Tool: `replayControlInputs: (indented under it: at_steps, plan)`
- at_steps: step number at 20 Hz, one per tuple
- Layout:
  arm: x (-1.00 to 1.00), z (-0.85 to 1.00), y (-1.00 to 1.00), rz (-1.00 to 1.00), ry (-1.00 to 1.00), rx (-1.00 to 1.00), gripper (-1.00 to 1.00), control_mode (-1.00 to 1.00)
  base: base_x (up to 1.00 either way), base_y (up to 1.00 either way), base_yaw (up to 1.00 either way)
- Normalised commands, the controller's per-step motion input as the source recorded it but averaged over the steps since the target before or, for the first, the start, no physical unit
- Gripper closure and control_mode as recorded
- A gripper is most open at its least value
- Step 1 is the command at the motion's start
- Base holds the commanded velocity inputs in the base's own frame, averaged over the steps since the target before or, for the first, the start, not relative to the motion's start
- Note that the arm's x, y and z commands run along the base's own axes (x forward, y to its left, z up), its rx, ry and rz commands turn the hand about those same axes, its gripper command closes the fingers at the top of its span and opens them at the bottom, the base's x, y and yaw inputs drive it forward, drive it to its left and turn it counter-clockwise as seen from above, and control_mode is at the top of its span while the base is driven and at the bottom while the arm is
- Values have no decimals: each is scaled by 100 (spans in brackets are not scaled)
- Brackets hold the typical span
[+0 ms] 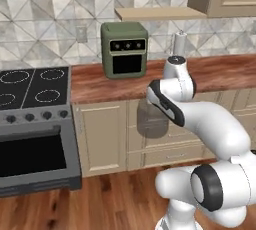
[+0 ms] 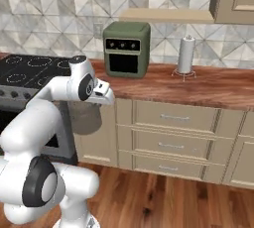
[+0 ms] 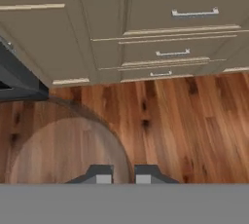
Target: Pick the jar and candle from the dining table and place them in the open cabinet. Close the cabinet after placing the objects.
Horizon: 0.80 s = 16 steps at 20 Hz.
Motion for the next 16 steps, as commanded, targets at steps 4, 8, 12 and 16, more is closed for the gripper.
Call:
replayControlInputs:
  at_steps: [4, 8, 12, 16]
  plan:
    - [0, 0, 0, 0, 0, 0, 100, 100, 27, 0, -49]
    - [0, 0, 0, 0, 0, 0, 100, 100, 19, 1, -58]
    - [0, 0, 0, 0, 0, 0, 100, 100, 41, 1, -47]
    - [0, 0, 0, 0, 0, 0, 100, 100, 63, 0, -36]
